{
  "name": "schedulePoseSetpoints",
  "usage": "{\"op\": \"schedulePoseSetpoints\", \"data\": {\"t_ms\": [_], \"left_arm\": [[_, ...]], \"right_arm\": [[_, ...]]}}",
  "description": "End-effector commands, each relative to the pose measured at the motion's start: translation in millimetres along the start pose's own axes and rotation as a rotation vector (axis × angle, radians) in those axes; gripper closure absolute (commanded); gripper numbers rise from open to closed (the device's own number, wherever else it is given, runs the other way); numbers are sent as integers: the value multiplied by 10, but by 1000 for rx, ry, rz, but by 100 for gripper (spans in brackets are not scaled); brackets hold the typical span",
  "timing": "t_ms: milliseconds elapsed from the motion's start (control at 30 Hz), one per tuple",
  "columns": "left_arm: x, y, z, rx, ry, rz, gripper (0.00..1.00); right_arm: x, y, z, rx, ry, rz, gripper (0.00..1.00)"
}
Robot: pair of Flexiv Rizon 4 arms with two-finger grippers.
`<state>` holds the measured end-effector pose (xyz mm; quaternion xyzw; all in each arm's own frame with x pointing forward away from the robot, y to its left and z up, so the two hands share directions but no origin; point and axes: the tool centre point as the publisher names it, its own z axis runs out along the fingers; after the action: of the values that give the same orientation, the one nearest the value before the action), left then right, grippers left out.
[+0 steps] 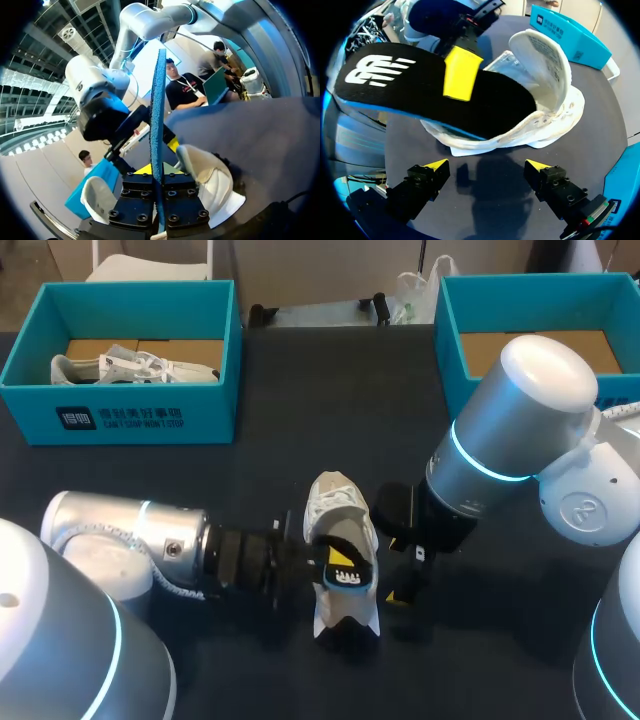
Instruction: Take the shoe out of the shoebox, open the shoe tongue, remove and reinsert the insole, then place the shoe into the shoebox
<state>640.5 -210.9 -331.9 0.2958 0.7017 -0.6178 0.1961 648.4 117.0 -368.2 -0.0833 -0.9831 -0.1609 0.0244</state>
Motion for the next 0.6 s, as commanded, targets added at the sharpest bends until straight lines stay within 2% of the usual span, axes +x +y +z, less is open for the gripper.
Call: {"op": "schedulePoseSetpoints", "data": {"t_ms": [33, 367, 600], "left_arm": [[-31, 124, 87, -5, 3, 15, 100], [20, 311, 156, -92, 11, 52, 100], [-3, 274, 115, -90, -3, 40, 100]], "right_arm": [[12, 1, 7, 0, -2, 1, 0], [12, 1, 7, 0, -2, 1, 0], [12, 1, 7, 0, -2, 1, 0]]}}
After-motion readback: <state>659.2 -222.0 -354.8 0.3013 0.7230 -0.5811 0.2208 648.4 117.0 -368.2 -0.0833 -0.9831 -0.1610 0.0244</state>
